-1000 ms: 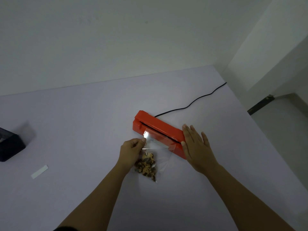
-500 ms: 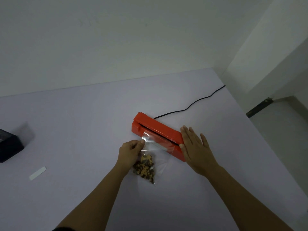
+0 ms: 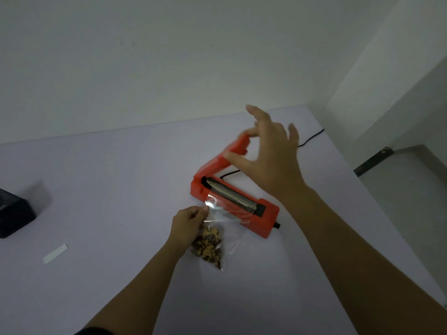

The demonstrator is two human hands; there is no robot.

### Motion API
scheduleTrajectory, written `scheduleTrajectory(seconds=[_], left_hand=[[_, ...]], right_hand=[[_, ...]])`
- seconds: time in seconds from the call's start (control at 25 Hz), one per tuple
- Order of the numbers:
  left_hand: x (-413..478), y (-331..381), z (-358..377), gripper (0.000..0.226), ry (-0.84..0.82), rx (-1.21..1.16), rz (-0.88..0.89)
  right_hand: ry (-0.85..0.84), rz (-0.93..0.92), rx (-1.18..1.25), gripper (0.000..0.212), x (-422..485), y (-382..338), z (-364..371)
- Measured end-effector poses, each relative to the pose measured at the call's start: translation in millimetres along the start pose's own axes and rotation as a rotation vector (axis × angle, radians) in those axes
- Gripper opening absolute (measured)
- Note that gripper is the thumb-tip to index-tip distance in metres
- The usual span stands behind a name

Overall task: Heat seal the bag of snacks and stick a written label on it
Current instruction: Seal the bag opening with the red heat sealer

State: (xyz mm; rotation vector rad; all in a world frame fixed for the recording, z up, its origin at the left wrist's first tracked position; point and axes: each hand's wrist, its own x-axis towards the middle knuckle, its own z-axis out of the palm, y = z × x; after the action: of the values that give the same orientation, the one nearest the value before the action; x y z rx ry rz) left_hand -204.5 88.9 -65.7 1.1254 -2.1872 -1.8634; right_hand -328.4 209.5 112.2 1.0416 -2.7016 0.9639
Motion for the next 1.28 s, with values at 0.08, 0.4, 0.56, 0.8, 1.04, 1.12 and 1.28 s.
scheduleTrajectory(seconds=[0.08, 0.4, 0.56, 0.8, 1.04, 1.12, 1.28], left_hand=[[0.2, 0.5, -0.4, 0.035, 0.000, 0.004, -0.003], [2.7, 10.4, 0.1, 0.034, -0.062, 0.081, -0.086], [7.0, 20.2, 8.9, 0.041, -0.021, 0.189, -0.007], [4.5, 36.5, 21.6, 0.025, 0.198, 0.343, 0.122], [0.0, 49.0, 25.8, 0.019, 0.270, 0.486, 0.312], [-2.6, 51.1, 25.0, 0.016, 0.277, 0.521, 0.402], [-9.1, 52.8, 24.8, 0.014, 0.277, 0.524, 0.528]], right_hand=[[-0.085, -0.011, 0.141, 0.091, 21.9, -18.3, 6.8], [-0.277, 0.341, 0.387, 0.101, -28.3, 68.6, 22.2], [-0.644, 0.395, 0.017, 0.125, -84.1, 123.6, 38.0], [-0.527, 0.220, -0.164, 0.102, -100.4, 131.8, 58.4], [-0.471, 0.209, -0.205, 0.092, -101.0, 132.0, 63.8], [-0.471, 0.206, -0.210, 0.093, -100.7, 132.5, 64.4], [-0.457, 0.206, -0.200, 0.093, -102.2, 133.9, 64.2]])
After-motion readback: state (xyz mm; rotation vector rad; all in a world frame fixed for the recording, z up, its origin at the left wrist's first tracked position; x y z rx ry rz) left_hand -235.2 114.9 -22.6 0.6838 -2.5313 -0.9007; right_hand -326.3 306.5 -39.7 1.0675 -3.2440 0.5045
